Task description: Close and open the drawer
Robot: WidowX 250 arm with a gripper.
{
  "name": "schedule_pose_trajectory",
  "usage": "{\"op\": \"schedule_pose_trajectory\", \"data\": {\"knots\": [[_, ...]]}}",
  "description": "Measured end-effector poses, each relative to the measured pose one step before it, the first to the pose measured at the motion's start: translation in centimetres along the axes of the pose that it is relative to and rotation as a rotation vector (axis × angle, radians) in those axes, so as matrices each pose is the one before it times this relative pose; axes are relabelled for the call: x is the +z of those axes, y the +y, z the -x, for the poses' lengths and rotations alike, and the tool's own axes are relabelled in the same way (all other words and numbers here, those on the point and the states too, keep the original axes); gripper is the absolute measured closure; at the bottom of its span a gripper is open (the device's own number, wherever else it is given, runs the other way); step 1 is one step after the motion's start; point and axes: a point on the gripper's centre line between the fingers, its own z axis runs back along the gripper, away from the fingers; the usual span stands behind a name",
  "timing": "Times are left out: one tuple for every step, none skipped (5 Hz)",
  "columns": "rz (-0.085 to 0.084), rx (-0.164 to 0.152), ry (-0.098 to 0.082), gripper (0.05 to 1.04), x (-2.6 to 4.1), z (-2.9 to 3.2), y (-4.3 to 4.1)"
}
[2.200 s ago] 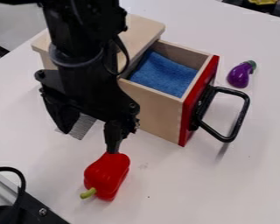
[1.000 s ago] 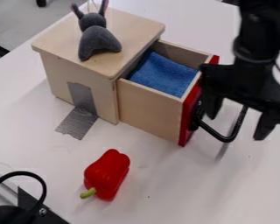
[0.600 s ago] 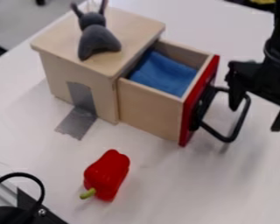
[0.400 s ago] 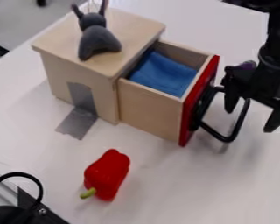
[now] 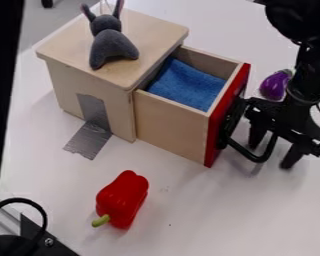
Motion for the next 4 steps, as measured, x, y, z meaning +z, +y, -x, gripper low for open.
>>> {"op": "schedule_pose_trajectory", "data": {"knots": [[-0.0139,-0.0083,0.0041,0.695,0.019,0.074,0.284],[-0.0240,-0.0031,0.0182,0.886,0.024,0.908,0.763],[-0.0167,0.0243,0.0275,0.943,-0.301,1.363,1.768],[-0.0140,0.0032,0.0116,0.957,-0.363,1.021,1.170]]}}
